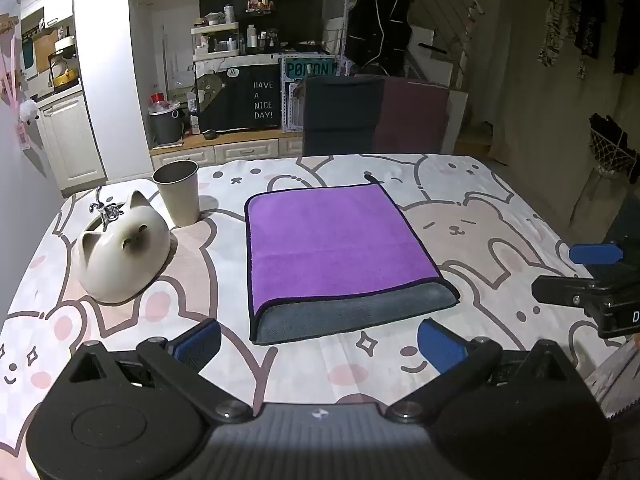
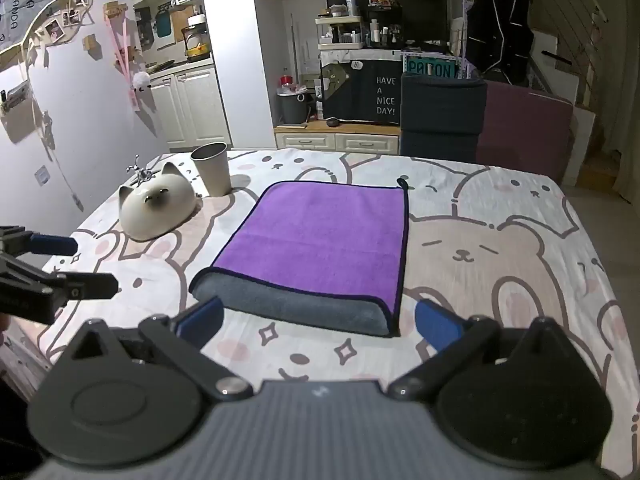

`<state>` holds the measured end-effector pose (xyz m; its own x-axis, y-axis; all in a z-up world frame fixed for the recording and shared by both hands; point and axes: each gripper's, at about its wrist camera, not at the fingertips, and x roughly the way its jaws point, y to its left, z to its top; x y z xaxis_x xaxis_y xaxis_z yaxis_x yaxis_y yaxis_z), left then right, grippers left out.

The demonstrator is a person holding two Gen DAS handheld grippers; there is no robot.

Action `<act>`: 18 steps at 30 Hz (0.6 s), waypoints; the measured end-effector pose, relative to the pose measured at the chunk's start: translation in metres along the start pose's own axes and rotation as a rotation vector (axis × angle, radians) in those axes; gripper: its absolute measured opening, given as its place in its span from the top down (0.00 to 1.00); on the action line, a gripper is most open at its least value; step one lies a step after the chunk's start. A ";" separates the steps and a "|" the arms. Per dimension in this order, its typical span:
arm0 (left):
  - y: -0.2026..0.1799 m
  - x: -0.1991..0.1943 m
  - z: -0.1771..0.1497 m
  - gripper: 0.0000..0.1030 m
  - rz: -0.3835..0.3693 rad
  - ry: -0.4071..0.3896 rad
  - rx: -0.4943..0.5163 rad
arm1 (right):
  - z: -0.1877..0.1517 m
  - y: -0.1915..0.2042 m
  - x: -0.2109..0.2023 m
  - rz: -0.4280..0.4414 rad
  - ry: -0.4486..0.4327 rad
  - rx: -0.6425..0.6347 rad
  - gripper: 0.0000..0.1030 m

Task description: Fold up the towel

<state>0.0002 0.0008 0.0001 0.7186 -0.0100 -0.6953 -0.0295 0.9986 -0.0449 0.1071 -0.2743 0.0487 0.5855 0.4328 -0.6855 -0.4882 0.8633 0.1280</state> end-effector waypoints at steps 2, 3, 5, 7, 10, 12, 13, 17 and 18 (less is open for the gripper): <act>0.001 0.000 0.000 0.00 -0.002 0.002 -0.002 | 0.000 0.000 0.000 -0.004 0.001 -0.003 0.00; 0.000 0.000 0.000 0.00 0.005 0.000 0.004 | 0.000 0.000 0.000 -0.005 0.002 -0.003 0.00; 0.000 0.000 0.000 0.00 0.005 0.000 0.004 | 0.000 0.001 0.000 -0.005 0.002 -0.004 0.00; 0.000 0.000 0.000 0.00 0.003 0.001 0.005 | 0.000 0.000 0.000 -0.005 0.003 -0.004 0.00; 0.001 0.002 0.000 0.00 0.001 0.002 0.005 | 0.001 0.000 -0.001 -0.006 0.003 -0.004 0.00; 0.002 0.002 0.000 0.00 0.003 -0.001 0.006 | 0.000 0.000 0.000 -0.006 0.004 -0.005 0.00; 0.002 0.002 0.000 0.00 0.003 -0.001 0.007 | 0.000 0.000 0.000 -0.006 0.003 -0.006 0.00; 0.002 0.001 0.001 0.00 -0.001 -0.003 0.007 | 0.000 0.000 0.000 -0.005 0.004 -0.006 0.00; 0.002 0.001 0.000 0.00 -0.001 -0.003 0.007 | 0.000 0.001 -0.001 -0.005 0.004 -0.006 0.00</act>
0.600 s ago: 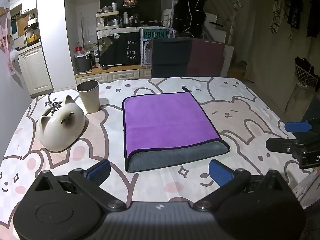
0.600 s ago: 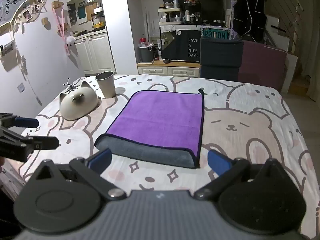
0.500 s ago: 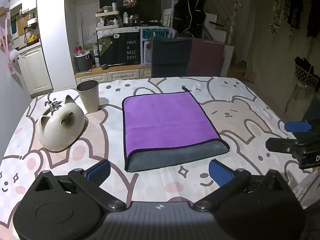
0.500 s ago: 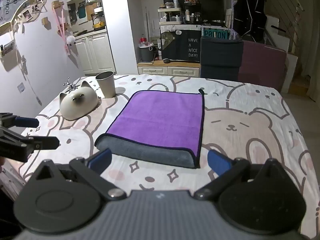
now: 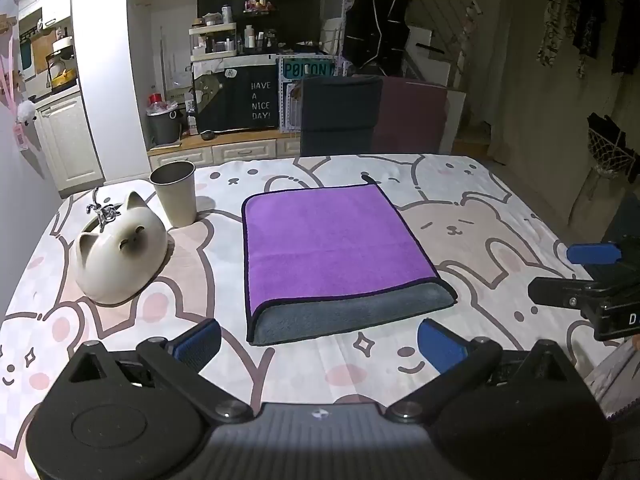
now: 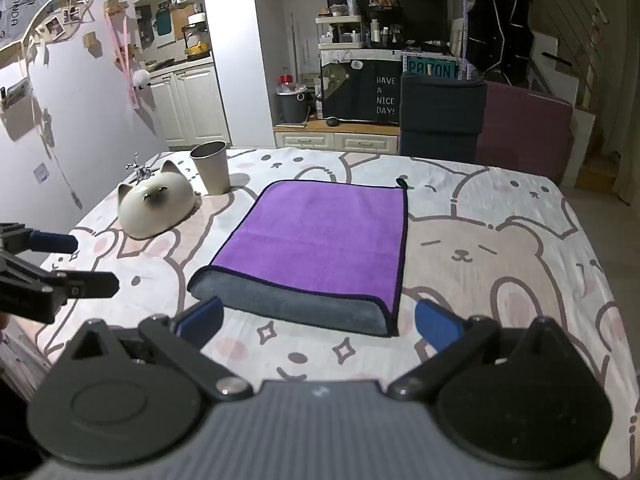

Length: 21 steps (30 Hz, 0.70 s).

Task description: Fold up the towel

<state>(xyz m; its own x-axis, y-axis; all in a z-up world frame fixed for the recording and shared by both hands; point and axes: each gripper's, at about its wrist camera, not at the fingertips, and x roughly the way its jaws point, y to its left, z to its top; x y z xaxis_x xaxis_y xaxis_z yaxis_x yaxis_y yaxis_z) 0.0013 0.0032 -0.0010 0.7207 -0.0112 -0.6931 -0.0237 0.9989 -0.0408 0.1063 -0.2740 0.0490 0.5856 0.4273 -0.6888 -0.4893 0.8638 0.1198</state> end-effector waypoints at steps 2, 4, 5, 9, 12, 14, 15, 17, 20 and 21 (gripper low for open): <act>0.000 0.000 0.000 0.00 0.001 0.001 0.001 | -0.001 0.000 0.000 0.000 -0.001 0.000 0.00; 0.000 0.000 0.000 0.00 0.001 0.000 0.001 | 0.000 0.000 0.000 -0.001 0.000 0.000 0.00; 0.000 0.000 0.000 0.00 0.001 0.000 0.002 | 0.000 0.000 0.000 -0.001 0.000 0.000 0.00; 0.000 0.000 0.000 0.00 0.003 -0.001 0.001 | -0.001 0.000 0.000 -0.001 -0.001 0.000 0.00; 0.000 0.000 0.000 0.00 0.003 -0.001 0.001 | 0.001 0.000 0.000 0.001 0.000 -0.001 0.00; -0.001 0.000 0.000 0.00 0.003 0.000 0.003 | 0.001 0.000 0.000 0.001 0.000 -0.002 0.00; -0.001 -0.001 0.000 0.00 0.003 0.000 0.003 | 0.001 0.000 0.000 0.000 0.000 -0.002 0.00; -0.001 -0.001 0.000 0.00 0.003 0.000 0.003 | 0.001 0.000 0.000 0.001 0.001 -0.002 0.00; 0.000 0.000 0.000 0.00 0.003 0.000 0.003 | 0.001 0.000 0.000 0.001 0.000 -0.003 0.00; 0.000 0.000 0.000 0.00 0.003 0.000 0.003 | 0.000 0.000 0.000 0.001 0.000 -0.002 0.00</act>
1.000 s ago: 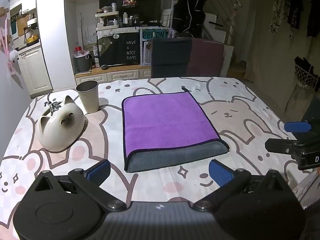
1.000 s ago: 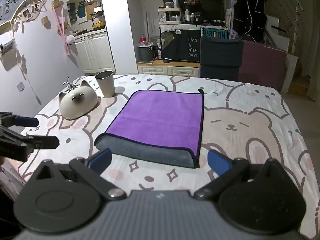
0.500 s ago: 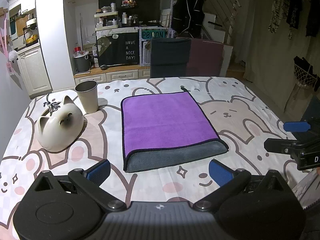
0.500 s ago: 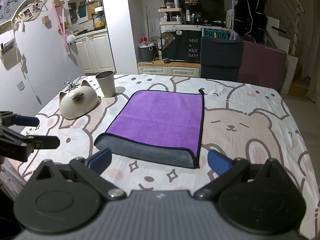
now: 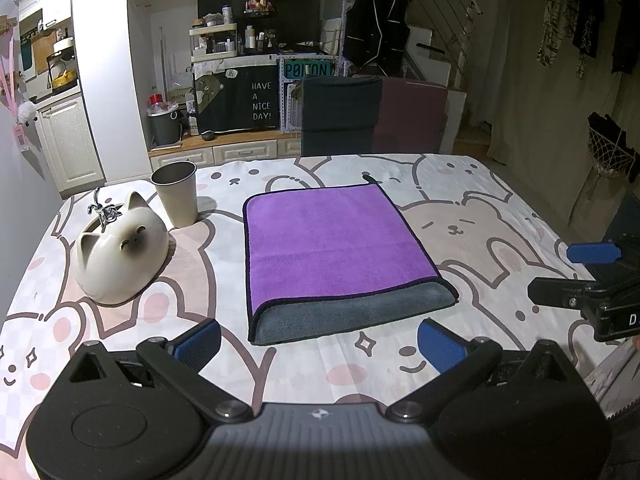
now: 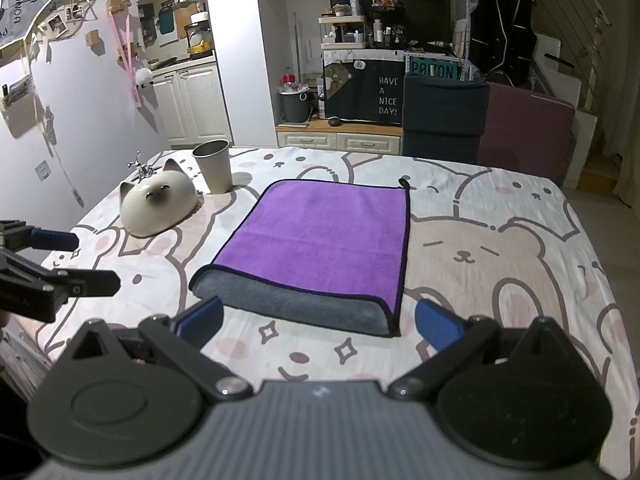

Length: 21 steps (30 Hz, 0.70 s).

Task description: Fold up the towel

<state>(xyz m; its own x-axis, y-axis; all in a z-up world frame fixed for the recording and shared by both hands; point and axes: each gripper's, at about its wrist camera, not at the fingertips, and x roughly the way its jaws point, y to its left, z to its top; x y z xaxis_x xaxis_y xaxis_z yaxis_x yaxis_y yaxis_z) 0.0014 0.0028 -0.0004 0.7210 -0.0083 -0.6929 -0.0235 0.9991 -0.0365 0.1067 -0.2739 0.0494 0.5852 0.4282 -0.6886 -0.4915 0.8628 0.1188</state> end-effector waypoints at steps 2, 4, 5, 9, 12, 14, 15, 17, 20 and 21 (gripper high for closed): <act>-0.001 0.000 0.000 0.00 0.000 0.000 0.000 | 0.000 0.000 0.000 0.000 0.000 0.000 0.00; -0.001 0.000 0.000 0.00 0.000 0.001 0.000 | 0.000 0.000 0.000 0.000 0.000 -0.001 0.00; -0.001 0.000 0.000 0.00 0.000 0.000 0.001 | 0.000 0.000 0.000 0.000 0.001 -0.001 0.00; -0.003 0.003 -0.001 0.00 0.000 0.000 0.001 | 0.000 0.002 0.000 0.001 0.000 -0.005 0.00; -0.003 0.002 -0.001 0.00 0.001 0.001 0.001 | 0.000 0.002 0.000 0.001 0.000 -0.005 0.00; -0.003 0.002 -0.001 0.00 0.002 0.000 0.002 | 0.000 0.002 0.000 0.000 0.000 -0.005 0.00; -0.003 0.003 -0.001 0.00 0.002 -0.001 0.002 | 0.000 0.002 0.000 0.001 0.000 -0.006 0.00; -0.003 0.003 -0.001 0.00 0.001 0.001 0.002 | 0.000 0.002 0.000 0.001 0.000 -0.006 0.00; -0.003 0.002 -0.001 0.00 0.001 0.000 0.002 | 0.000 0.002 0.000 0.001 0.000 -0.006 0.00; -0.003 0.002 -0.001 0.00 0.002 0.000 0.002 | 0.000 0.002 0.000 0.000 0.000 -0.005 0.00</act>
